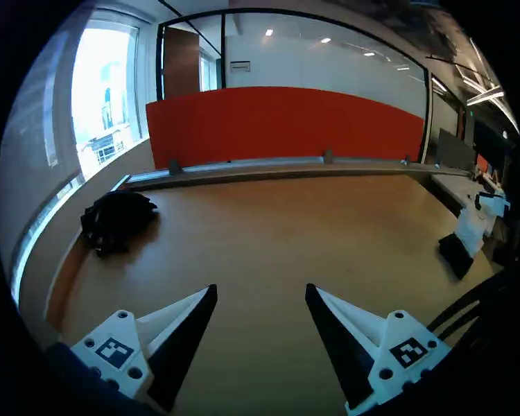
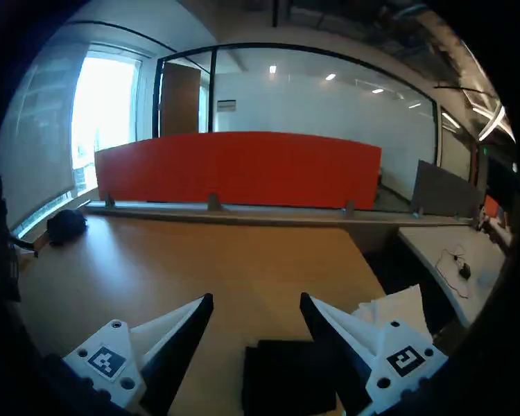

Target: Fold towel

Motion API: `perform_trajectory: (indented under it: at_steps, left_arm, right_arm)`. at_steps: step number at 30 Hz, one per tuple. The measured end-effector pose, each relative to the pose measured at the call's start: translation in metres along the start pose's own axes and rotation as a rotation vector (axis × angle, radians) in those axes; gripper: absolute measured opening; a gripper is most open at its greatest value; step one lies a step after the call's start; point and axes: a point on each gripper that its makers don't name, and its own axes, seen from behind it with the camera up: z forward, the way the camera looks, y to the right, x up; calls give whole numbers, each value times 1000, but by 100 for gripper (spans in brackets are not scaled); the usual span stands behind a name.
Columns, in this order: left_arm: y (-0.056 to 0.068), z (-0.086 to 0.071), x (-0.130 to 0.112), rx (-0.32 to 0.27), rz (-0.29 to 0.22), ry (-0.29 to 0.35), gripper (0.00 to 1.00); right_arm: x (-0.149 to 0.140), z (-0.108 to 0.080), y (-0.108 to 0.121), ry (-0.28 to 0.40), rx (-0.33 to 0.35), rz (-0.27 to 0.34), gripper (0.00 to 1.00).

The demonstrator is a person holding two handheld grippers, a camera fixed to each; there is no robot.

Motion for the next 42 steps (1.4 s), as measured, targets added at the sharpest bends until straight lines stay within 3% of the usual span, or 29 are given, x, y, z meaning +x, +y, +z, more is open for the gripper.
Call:
perform_trajectory:
  at_steps: [11, 18, 24, 42]
  left_arm:
    - [-40, -5, 65, 93, -14, 208, 94]
    - [-62, -8, 89, 127, -24, 274, 94]
    - [-70, -11, 98, 132, -18, 300, 94]
    - [-77, -8, 110, 133, -27, 346, 94]
  right_arm:
    - [48, 3, -11, 146, -30, 28, 97]
    - [65, 9, -28, 188, -30, 36, 97]
    - [80, 15, -54, 224, -15, 38, 98]
    - [108, 30, -123, 297, 8, 55, 97]
